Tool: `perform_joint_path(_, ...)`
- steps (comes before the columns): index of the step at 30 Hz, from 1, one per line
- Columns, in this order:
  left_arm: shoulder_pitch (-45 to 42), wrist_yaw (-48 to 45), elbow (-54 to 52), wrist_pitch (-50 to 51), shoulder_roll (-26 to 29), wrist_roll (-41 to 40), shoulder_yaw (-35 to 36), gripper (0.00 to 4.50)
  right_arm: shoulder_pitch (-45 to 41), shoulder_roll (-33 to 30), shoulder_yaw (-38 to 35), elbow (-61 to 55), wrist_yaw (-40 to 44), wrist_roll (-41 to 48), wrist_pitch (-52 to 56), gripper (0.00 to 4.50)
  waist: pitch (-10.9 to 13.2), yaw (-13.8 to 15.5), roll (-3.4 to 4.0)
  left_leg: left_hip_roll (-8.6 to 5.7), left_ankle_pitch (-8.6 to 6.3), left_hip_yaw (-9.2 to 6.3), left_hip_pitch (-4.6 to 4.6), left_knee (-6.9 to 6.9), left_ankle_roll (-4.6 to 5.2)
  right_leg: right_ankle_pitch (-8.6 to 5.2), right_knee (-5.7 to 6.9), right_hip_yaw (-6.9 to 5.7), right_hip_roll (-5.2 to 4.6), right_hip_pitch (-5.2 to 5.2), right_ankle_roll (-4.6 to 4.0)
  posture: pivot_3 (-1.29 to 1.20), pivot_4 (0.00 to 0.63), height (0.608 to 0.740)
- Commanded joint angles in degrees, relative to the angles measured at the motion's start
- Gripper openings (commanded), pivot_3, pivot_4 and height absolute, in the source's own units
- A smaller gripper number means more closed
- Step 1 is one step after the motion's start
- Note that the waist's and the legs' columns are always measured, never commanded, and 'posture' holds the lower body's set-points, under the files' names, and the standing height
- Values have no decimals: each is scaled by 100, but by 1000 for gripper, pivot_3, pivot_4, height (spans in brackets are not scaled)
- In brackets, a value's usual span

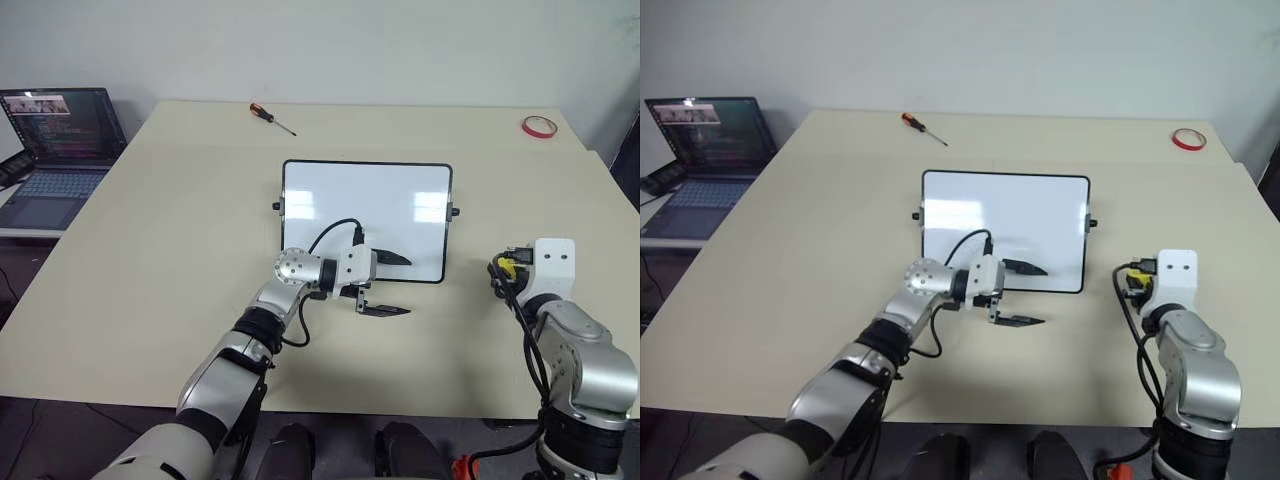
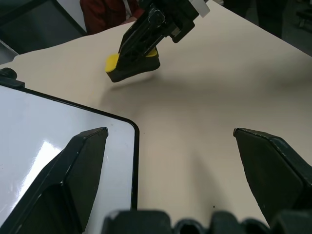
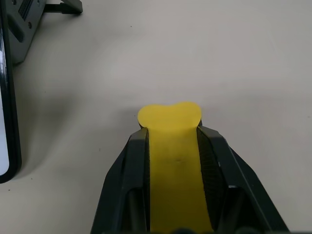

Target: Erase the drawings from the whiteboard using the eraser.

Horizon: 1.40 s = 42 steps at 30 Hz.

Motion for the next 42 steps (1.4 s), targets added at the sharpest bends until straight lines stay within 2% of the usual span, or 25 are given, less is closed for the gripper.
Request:
perform_joint_path(1, 39, 56, -337, 58, -6, -21, 56, 4500, 2, -59, 6, -59, -43, 104, -142, 1086, 0, 0, 0, 0, 0, 0, 0, 1, 0, 0, 2, 0, 0, 0, 0, 0, 150, 740)
perform_joint_path(32, 13, 120, -419, 40, 104, 85, 29, 4500, -29, -152, 89, 462, -240, 413, -366, 1086, 0, 1, 0, -2, 7, 0, 0, 44, 10, 0, 74, 13, 2, -22, 0, 0, 150, 740)
perform_joint_path(36, -8, 121, -413, 50, 92, 87, 27, 4500, -8, -179, 70, 451, -260, 470, -363, 2231, 0, 1, 0, -2, 7, 0, -2, 47, 10, 0, 75, 13, 3, -22, 0, 0, 150, 740)
perform_joint_path(42, -20, 121, -425, 69, 83, 89, 22, 4500, -34, -229, 79, 462, -295, 510, -364, 4466, 0, 1, 0, -2, 7, 0, -3, 52, 11, 0, 77, 12, 3, -22, 0, 0, 150, 740)
